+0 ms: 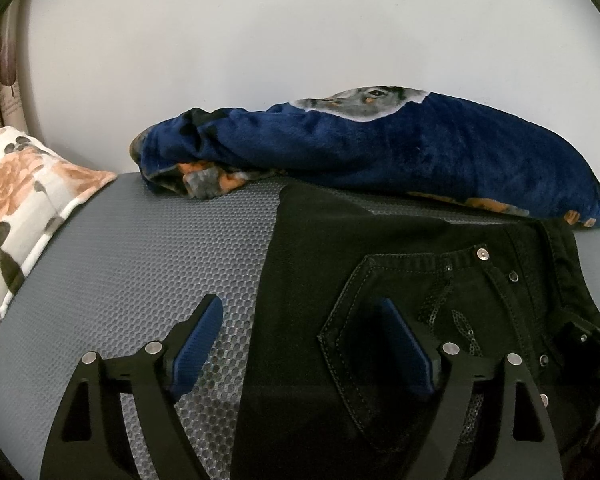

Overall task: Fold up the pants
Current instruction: 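Open the right gripper and release the folded bundle edge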

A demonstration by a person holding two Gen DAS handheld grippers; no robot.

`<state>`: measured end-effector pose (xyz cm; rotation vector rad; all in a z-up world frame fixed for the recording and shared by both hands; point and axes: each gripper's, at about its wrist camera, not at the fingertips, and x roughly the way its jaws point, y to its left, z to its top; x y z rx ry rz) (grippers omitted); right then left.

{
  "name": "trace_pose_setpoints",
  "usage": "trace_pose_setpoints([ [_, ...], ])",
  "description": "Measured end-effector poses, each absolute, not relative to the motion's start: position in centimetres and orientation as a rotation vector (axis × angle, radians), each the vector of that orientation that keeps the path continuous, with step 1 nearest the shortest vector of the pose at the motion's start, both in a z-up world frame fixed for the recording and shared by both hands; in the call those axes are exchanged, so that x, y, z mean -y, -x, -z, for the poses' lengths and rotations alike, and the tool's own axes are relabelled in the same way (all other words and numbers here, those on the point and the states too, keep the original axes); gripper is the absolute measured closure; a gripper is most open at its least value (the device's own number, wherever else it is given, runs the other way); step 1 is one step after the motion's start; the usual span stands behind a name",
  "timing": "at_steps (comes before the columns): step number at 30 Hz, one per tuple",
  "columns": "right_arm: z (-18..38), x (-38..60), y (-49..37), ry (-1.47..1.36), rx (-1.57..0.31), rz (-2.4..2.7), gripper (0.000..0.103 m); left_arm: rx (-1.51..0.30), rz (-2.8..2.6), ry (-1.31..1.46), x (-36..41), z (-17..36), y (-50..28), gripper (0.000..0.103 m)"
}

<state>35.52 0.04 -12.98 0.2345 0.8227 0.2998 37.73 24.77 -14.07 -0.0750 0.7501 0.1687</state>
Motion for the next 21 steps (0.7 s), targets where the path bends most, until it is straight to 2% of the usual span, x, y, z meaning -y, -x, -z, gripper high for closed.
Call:
trace_pose_setpoints([
  [21,12.97,-0.48,-35.99,-0.211,-0.818,-0.278,0.032,-0.753,-0.170,0.058,-24.97,14.37,-37.85,0.015],
])
